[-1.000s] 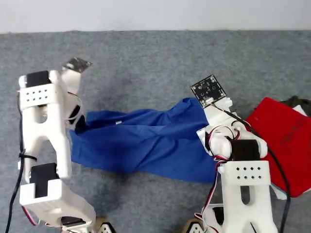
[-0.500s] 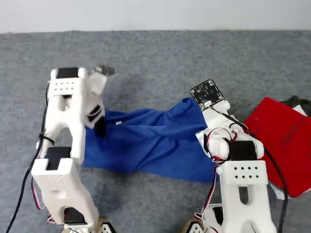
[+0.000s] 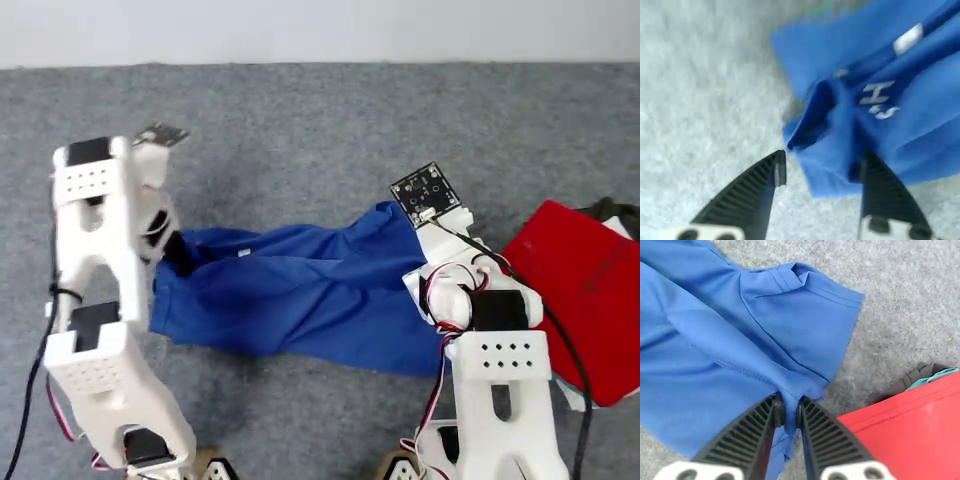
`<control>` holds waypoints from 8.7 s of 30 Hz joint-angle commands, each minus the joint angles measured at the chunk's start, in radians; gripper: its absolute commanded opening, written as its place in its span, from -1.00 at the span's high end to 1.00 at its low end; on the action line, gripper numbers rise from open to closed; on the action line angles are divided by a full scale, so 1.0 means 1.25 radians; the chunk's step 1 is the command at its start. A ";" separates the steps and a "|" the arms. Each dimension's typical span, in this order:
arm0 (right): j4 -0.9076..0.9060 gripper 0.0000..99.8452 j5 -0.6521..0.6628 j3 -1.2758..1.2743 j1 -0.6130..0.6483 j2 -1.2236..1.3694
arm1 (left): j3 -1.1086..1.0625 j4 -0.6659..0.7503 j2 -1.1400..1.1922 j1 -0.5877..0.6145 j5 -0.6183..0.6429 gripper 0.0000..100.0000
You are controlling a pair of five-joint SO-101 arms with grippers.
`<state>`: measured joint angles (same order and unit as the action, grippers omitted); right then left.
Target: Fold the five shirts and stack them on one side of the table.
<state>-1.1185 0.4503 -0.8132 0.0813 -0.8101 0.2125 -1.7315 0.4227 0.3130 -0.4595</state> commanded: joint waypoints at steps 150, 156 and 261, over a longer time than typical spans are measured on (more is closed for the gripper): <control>0.007 0.98 0.001 0.001 0.051 -0.002 | -0.497 0.652 -0.216 -0.052 0.242 0.77; 0.007 0.98 0.001 0.001 0.051 -0.003 | -0.497 0.691 -0.215 -0.095 0.242 0.98; -0.262 0.98 -0.123 1.345 -0.276 -0.071 | 0.014 0.444 -1.159 -0.070 0.237 0.97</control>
<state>-1.4254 0.3122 0.8884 -0.2486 -0.9099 0.2570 -1.1745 -1.0288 0.2271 -0.1557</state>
